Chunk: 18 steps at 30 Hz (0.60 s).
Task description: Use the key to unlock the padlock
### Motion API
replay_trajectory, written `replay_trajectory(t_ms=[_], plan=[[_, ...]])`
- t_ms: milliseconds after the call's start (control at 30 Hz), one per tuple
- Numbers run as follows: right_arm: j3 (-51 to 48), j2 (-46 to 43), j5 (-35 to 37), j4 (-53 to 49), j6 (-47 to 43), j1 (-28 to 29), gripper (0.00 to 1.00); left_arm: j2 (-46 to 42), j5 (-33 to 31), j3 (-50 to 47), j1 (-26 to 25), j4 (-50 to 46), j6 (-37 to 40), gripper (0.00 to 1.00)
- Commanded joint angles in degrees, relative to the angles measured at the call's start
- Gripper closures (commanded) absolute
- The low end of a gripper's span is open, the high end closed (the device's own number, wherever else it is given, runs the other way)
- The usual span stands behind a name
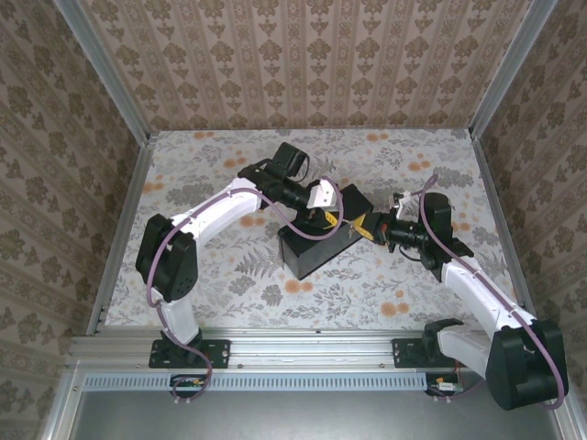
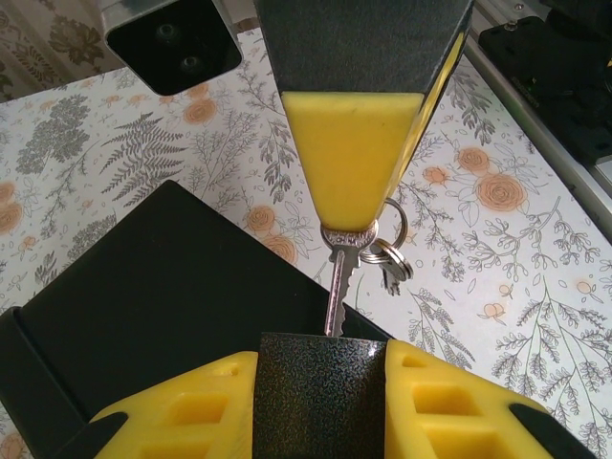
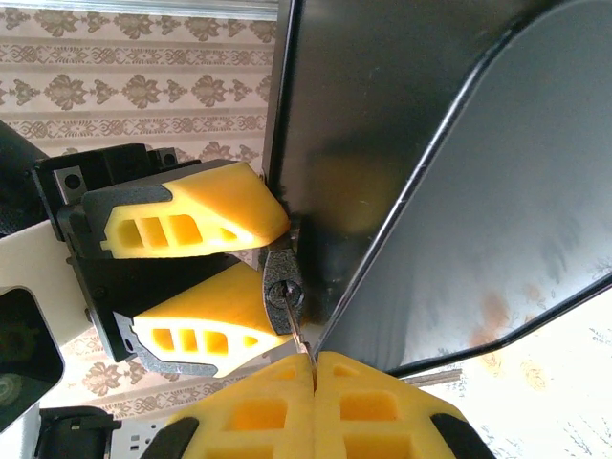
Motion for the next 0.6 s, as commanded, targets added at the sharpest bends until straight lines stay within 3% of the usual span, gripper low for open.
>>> replay_trajectory(t_ms=[0, 567], plan=[[-0.15, 0.24, -0.49, 2.08, 0.47, 0.62, 1.00, -1.32, -0.03, -0.91, 0.71, -0.58, -0.49, 0.74], [-0.11, 0.03, -0.59, 1.21, -0.27, 0.03, 1.00, -1.41, -0.65, -1.60, 0.91, -0.04, -0.59, 0.75]])
